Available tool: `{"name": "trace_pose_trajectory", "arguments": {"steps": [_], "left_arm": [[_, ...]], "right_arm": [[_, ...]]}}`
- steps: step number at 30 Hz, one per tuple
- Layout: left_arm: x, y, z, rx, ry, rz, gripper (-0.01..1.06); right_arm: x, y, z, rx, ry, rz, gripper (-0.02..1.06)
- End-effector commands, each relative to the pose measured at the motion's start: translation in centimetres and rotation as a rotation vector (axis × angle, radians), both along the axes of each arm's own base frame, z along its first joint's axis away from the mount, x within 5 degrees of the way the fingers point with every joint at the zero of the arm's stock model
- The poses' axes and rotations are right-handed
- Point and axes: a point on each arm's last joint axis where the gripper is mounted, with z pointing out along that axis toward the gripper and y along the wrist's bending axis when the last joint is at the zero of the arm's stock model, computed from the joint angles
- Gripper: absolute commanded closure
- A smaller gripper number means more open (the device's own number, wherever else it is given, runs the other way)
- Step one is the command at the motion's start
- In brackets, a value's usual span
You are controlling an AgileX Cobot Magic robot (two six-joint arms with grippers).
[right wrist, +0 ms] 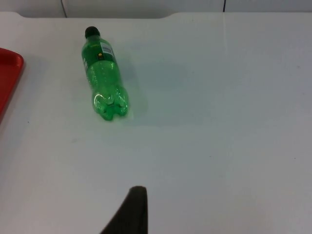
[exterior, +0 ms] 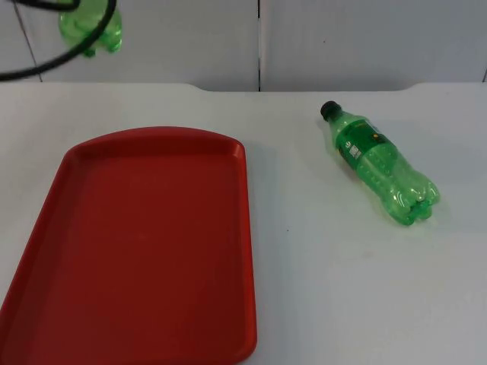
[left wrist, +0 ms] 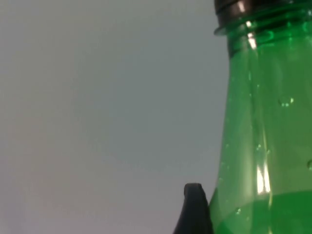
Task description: Place the bottle upright on the tray.
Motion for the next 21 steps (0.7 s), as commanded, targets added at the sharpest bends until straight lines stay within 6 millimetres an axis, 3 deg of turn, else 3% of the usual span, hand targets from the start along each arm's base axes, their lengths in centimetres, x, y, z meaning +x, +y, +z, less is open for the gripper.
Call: {"name": "trace_pose_trajectory", "arguments": {"steps": [1,3,6,7,11,21], "left_arm": [[-0.5,0.2,-0.5,0.003,-0.028,0.006,1.05],[-0.7,0.1,-1.7,-0.014,-0.048,-0.005,1.05],[-0.4,0.1,-4.7,-0.017,0.04,-0.003,1.05],[-0.4,0.1,-4.7,-0.017,0.04,-0.003,1.05],[0.3,0.1,-8.2,-0.007,0.134,0.002,1.05],[0.6,0.0,-12.3,0.048,0.232,0.007,1.05]], "right_arm": [[0.0,0.0,0.0,-0.002,-0.008,-0.005,0.09],[0.0,0.0,0.0,-0.002,-0.008,-0.005,0.09],[0.0,0.0,0.0,-0.002,-0.008,-0.005,0.09],[0.0,0.0,0.0,-0.002,-0.008,-0.005,0.09],[0.0,0.0,0.0,-0.002,-0.008,-0.005,0.09],[0.0,0.0,0.0,-0.002,-0.008,-0.005,0.09]]}}
